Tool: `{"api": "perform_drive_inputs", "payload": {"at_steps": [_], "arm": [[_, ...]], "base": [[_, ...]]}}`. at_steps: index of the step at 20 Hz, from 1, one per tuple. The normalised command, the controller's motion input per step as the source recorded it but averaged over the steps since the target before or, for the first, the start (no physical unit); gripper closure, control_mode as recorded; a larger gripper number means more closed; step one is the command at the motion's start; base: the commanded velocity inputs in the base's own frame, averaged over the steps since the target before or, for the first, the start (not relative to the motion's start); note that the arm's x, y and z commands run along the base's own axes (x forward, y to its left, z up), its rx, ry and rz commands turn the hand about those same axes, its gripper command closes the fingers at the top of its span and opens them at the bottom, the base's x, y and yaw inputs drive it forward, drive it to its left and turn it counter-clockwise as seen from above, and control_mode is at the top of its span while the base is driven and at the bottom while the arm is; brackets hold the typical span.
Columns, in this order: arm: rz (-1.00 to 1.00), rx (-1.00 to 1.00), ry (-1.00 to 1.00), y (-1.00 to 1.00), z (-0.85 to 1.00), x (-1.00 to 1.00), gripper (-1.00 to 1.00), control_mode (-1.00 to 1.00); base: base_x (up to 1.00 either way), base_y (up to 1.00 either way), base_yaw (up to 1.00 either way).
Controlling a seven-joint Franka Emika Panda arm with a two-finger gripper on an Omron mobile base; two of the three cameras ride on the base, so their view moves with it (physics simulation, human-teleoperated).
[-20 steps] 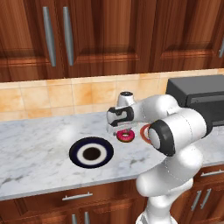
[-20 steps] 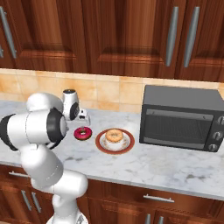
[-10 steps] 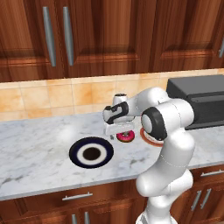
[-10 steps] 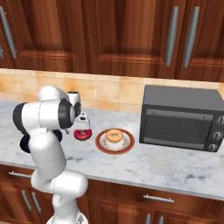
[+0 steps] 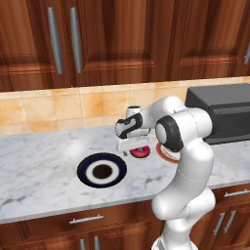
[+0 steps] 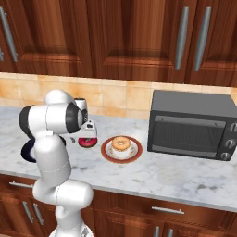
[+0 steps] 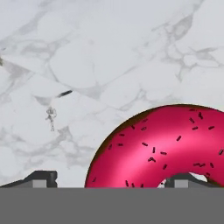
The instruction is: Place the pastries on the plates.
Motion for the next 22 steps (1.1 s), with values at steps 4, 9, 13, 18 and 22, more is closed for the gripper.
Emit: {"api": "perform_drive_inputs", "payload": {"at_steps": [4,9,13,18,22], "arm": [[0.0,-0.04,0.04,0.0,-0.25,-0.04,1.0,-1.0],[0.0,0.0,0.0,0.0,0.02,0.0,1.0,-1.0],[0.0,0.0,-0.02,0.11,0.43,-0.15,1.0,-1.0],[0.01,0.0,0.0,0.18,0.78,-0.43,1.0,-1.0],[0.18,0.0,-0.04,0.25,0.37,-1.0,1.0,-1.0]], "base": [[0.0,0.0,0.0],[0.0,0.0,0.0],[0.0,0.0,0.0],[0.0,0.0,0.0],[0.0,0.0,0.0]]}}
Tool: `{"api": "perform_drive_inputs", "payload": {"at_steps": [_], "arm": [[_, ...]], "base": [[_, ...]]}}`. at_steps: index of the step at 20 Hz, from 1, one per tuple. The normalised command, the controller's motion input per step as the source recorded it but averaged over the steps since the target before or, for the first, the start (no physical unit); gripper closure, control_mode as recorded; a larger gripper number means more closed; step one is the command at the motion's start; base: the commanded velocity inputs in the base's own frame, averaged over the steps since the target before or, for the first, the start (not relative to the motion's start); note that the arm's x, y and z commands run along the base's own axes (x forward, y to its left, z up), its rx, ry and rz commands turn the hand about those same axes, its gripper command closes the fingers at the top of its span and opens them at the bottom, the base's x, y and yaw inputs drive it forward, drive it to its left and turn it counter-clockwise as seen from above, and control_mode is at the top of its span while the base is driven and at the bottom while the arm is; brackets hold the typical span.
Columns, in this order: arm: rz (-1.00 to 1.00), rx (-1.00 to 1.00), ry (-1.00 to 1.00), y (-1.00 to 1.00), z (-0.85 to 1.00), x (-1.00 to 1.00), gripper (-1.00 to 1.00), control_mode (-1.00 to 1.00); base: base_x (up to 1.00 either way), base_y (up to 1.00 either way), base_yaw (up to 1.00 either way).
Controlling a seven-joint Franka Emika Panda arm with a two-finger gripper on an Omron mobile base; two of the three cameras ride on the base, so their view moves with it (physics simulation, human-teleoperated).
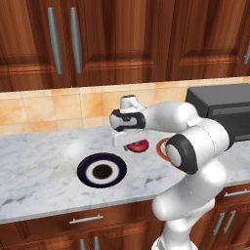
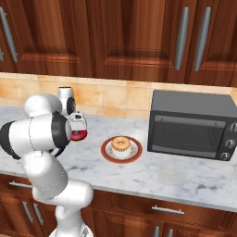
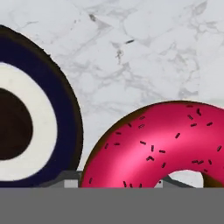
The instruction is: Place the pastries on the plates.
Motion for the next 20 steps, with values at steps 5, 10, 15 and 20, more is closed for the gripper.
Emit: {"api": "perform_drive_inputs", "payload": {"at_steps": [5,10,15,20], "arm": [[0.2,0.0,0.0,0.72,0.62,-0.95,1.0,-1.0],[0.12,0.02,-0.03,0.97,0.08,-0.49,1.0,-1.0],[0.01,0.08,-0.03,0.54,-0.19,0.05,1.0,-1.0],[0.0,0.0,0.0,0.58,-0.12,0.28,1.0,-1.0]], "base": [[0.0,0.0,0.0],[0.0,0.0,0.0],[0.0,0.0,0.0],[0.0,0.0,0.0]]}}
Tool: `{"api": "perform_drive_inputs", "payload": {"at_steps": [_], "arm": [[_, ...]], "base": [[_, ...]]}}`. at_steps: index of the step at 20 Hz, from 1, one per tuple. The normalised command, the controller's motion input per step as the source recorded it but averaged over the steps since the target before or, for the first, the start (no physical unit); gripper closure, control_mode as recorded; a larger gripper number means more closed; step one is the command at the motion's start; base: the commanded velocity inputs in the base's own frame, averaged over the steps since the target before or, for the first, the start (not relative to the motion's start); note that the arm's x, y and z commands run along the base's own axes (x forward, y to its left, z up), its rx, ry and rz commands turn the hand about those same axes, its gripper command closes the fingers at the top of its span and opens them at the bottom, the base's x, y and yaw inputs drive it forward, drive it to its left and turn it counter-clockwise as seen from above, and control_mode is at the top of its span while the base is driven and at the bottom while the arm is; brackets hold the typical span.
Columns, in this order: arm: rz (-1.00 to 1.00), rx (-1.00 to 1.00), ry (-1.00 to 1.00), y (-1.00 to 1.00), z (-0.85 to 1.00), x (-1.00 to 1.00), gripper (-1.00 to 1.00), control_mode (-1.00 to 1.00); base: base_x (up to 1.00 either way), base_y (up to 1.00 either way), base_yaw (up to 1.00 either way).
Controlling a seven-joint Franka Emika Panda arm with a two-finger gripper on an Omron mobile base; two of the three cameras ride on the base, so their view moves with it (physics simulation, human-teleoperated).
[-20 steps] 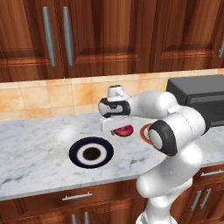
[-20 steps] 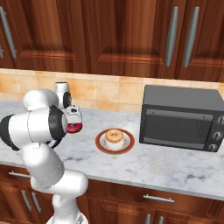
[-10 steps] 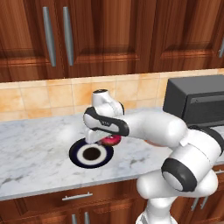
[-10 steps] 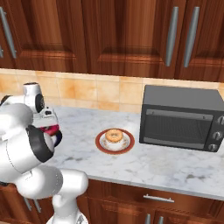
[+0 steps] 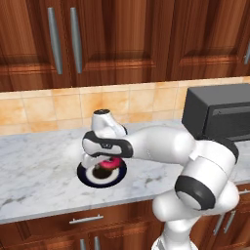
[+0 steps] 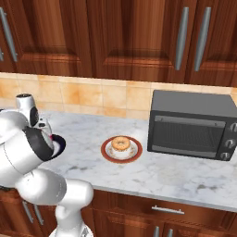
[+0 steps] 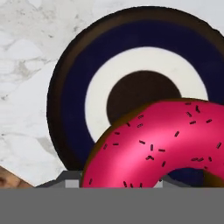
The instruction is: Place the pastries on the plates.
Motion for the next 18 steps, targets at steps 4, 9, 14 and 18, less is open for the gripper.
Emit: {"api": "perform_drive_inputs", "payload": {"at_steps": [4,9,14,18], "arm": [[0.0,-0.01,-0.02,0.26,-0.37,0.44,1.0,-1.0],[0.02,0.0,-0.03,0.0,-0.19,0.17,-1.0,-1.0],[-0.01,0.0,0.0,0.0,0.0,0.02,-1.0,-1.0],[0.0,0.0,-0.03,-0.12,-0.01,0.05,-1.0,-1.0]], "base": [[0.0,0.0,0.0],[0.0,0.0,0.0],[0.0,0.0,0.0],[0.0,0.0,0.0]]}}
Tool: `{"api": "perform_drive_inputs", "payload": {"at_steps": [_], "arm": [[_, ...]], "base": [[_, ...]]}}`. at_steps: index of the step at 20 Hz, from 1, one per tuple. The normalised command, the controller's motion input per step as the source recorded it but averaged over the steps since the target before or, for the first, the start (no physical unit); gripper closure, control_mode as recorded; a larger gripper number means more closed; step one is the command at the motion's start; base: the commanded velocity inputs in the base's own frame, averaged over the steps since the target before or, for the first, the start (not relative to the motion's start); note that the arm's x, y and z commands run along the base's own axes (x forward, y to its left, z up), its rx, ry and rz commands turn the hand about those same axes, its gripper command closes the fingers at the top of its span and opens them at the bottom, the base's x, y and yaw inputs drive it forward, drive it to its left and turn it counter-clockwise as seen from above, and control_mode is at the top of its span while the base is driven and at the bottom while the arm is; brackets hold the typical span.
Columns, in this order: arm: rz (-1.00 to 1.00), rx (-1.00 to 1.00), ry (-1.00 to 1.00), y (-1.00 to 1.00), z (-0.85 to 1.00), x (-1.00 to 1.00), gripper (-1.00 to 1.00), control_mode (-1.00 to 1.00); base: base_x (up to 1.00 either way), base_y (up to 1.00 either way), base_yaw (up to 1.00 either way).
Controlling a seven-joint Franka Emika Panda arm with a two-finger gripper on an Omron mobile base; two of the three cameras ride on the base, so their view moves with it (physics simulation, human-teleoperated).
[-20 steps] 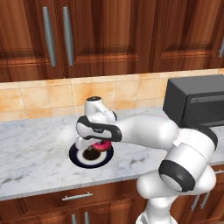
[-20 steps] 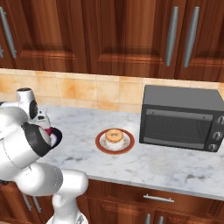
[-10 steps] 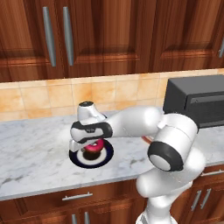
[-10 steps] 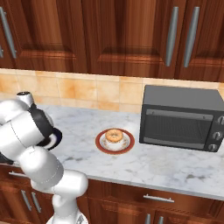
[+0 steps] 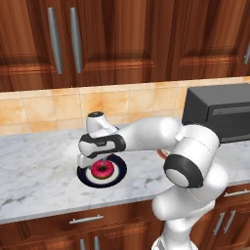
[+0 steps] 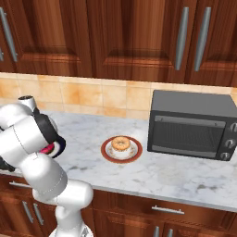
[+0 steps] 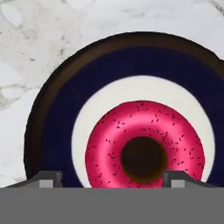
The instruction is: Place the pastries on the plates.
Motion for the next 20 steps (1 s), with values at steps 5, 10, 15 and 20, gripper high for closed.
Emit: {"api": "perform_drive_inputs", "payload": {"at_steps": [5,10,15,20], "arm": [[0.0,0.01,-0.2,-0.37,0.72,-0.64,-1.0,-1.0],[0.01,0.1,-0.5,-1.0,0.28,-1.0,-1.0,-1.0],[0.01,0.11,-0.24,-0.54,0.11,-0.54,-1.0,-1.0],[0.02,0.31,-0.45,-0.56,0.06,-1.0,-1.0,-1.0]], "base": [[0.0,0.0,0.0],[0.0,0.0,0.0],[0.0,0.0,0.0],[0.0,0.0,0.0]]}}
